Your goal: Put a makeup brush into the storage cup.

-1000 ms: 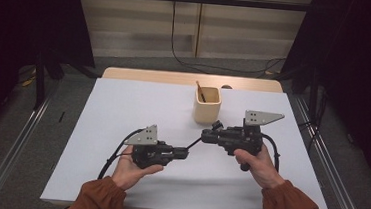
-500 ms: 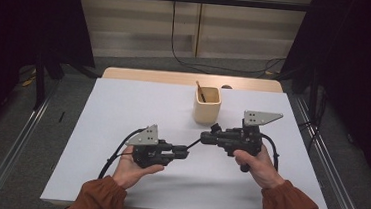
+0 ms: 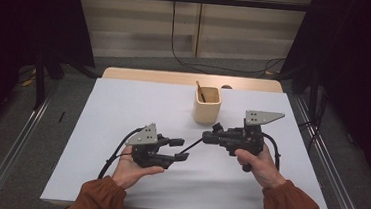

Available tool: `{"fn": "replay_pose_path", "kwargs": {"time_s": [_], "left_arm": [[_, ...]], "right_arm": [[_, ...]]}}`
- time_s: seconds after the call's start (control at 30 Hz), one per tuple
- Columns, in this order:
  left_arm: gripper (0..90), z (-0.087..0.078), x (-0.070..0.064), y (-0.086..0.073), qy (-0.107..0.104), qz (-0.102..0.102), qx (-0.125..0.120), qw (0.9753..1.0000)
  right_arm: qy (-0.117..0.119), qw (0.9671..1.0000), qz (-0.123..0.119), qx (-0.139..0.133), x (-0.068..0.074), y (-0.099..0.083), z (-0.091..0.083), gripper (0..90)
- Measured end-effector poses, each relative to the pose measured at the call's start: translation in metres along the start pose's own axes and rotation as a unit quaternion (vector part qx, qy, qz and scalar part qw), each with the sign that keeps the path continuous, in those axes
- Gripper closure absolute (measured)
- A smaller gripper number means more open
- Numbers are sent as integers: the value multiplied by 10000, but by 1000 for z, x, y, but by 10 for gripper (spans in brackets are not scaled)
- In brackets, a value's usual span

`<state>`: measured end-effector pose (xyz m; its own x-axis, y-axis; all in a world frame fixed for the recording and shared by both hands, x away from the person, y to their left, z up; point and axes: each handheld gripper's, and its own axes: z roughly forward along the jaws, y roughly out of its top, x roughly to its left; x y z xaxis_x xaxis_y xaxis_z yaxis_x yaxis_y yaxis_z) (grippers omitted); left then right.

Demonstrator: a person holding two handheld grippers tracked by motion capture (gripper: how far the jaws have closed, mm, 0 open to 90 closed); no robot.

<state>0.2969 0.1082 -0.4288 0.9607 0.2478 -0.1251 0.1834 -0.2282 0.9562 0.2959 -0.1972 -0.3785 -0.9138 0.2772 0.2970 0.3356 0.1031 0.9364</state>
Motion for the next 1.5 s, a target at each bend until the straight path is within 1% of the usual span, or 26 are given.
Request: {"fn": "replay_pose_path", "kwargs": {"time_s": [0.07, 0.17, 0.23, 0.33, 0.4, 0.47, 0.53, 0.6, 0.67, 0.7, 0.83, 0.9, 0.97, 1.13, 1.2, 1.23, 1.33, 1.4, 1.47, 1.5], "left_arm": [[376, 0, 1, 0, 93, -83, -10, 9999], [336, -2, 1, 1, 150, -106, -29, 9998], [281, -3, 1, 1, 177, -146, -68, 9997], [178, -4, 1, 2, 233, -212, -43, 9995], [129, -5, 1, 2, 261, -224, -24, 9994], [103, -7, 1, 3, 272, -233, -56, 9993], [52, -8, 1, 4, 303, -331, -68, 9990], [41, -10, 2, 4, 332, -399, -76, 9986], [32, -12, 2, 4, 428, -385, -26, 9983], [28, -14, 3, 4, 430, -398, -28, 9983], [19, -16, 2, 4, 459, -363, -54, 9983], [19, -17, 1, 4, 461, -285, -23, 9985], [18, -19, 1, 4, 512, -267, -42, 9983], [20, -23, 2, 4, 562, -305, -37, 9979], [21, -26, 2, 4, 575, -354, -68, 9977], [21, -27, 2, 3, 580, -348, -91, 9977], [24, -30, 2, 3, 681, -289, -114, 9972], [23, -33, 1, 3, 689, -280, -122, 9972], [25, -36, 0, 2, 772, -243, -146, 9966], [25, -37, 0, 1, 775, -243, -123, 9966]], "right_arm": [[-21, 10000, 5, 10, 0, 0, -1, 859], [-43, 10000, -5, -9, 0, 1, -3, 859], [-62, 10000, -2, -9, 0, 1, -5, 859], [-96, 10000, -2, -26, -1, 1, -7, 859], [-100, 9999, -2, -13, -1, 1, -8, 860], [-107, 9999, 4, -15, -1, 1, -8, 859], [-117, 9999, 12, 1, -2, 1, -9, 859], [-123, 9999, 17, 19, -2, 1, -9, 860], [-133, 9999, 22, 36, -2, 1, -10, 860], [-131, 9999, 20, 37, -2, 1, -11, 859], [-157, 9999, 23, 42, -2, 1, -13, 859], [-180, 9998, 33, 29, -3, 1, -15, 859], [-194, 9998, 35, 34, -3, 2, -16, 859], [-233, 9997, 28, 46, -3, 2, -19, 859], [-261, 9996, 37, 44, -4, 2, -21, 860], [-277, 9996, 45, 48, -4, 2, -22, 859], [-322, 9995, 43, 61, -5, 2, -24, 859], [-362, 9993, 39, 73, -5, 2, -27, 859], [-397, 9992, 47, 72, -6, 2, -30, 860], [-419, 9991, 58, 58, -6, 2, -31, 860]]}}
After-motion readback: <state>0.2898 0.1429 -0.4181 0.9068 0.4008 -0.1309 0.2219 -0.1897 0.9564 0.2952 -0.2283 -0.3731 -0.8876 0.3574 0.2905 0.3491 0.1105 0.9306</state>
